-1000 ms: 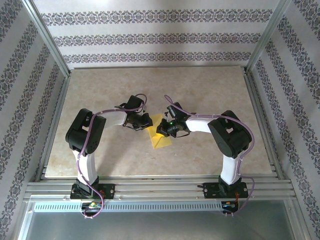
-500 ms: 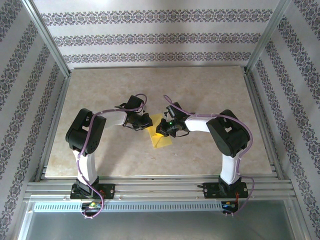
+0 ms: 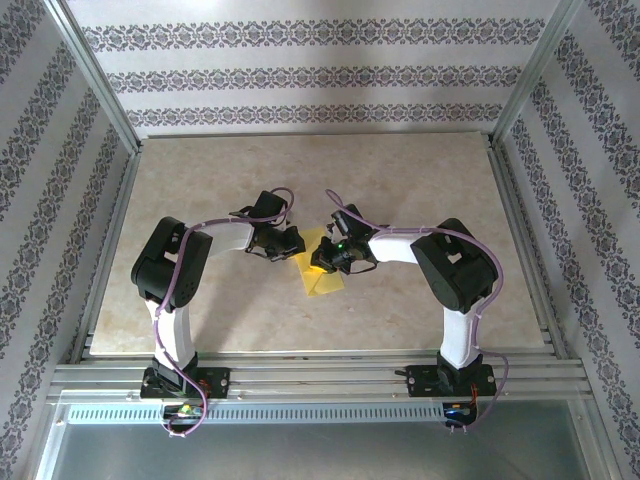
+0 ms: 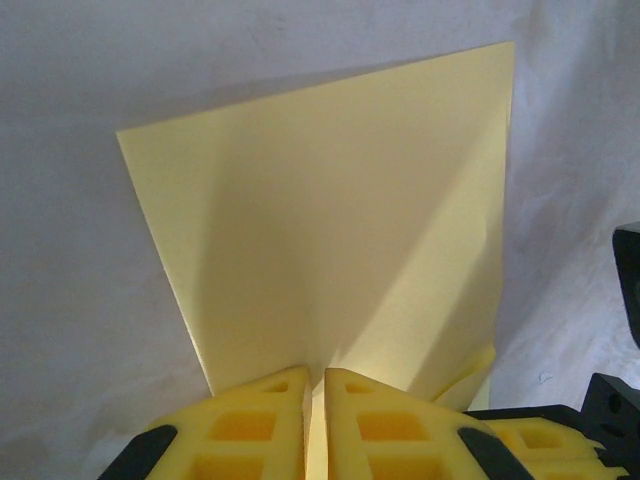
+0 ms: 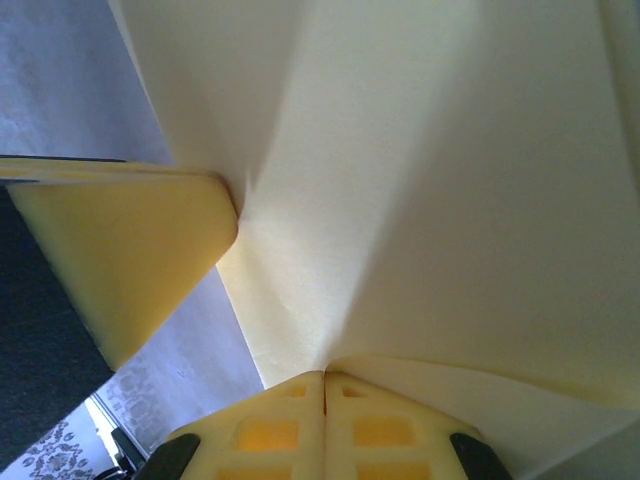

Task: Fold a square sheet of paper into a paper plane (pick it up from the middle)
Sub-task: Fold the triangle a second time at the center of the table.

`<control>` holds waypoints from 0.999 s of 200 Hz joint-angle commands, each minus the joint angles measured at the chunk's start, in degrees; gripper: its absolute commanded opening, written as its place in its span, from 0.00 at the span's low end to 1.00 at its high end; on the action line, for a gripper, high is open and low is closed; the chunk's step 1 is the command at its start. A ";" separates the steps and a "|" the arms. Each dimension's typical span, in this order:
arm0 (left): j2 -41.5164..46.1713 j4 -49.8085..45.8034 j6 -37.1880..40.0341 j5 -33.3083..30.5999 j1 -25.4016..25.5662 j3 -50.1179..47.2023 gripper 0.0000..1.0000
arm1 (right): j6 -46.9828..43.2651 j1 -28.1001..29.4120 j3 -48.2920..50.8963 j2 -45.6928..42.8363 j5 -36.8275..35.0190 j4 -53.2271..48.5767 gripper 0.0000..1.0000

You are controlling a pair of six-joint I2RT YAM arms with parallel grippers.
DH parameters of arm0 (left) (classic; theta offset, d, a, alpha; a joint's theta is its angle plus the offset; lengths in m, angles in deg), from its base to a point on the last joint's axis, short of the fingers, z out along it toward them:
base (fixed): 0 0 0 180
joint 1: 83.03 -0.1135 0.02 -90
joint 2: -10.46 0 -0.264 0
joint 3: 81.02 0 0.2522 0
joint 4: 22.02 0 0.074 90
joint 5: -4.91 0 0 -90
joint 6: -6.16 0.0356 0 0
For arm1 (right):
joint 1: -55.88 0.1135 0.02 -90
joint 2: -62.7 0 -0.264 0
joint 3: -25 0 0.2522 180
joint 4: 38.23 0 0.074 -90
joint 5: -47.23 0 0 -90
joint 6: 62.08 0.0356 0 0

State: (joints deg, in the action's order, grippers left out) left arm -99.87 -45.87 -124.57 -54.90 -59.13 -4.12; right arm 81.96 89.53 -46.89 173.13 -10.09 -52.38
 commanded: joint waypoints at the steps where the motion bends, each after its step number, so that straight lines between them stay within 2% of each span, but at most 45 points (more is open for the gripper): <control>1: -1.83 -1.73 0.65 0.44 0.09 -0.78 0.14 | -0.95 0.69 -1.20 1.10 0.65 0.30 0.00; 129: -1.65 -1.34 0.52 0.57 0.04 -0.74 0.14 | -1.03 0.58 -1.02 1.67 -0.61 -1.09 0.00; 200: 2.92 -2.90 -0.74 -0.37 -1.29 0.21 0.15 | -1.04 0.60 -0.67 2.41 -1.30 -2.72 0.13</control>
State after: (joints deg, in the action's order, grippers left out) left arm -99.69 -45.89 -124.59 -54.90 -59.15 -4.12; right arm 81.94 89.53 -47.16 173.76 -10.11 -52.64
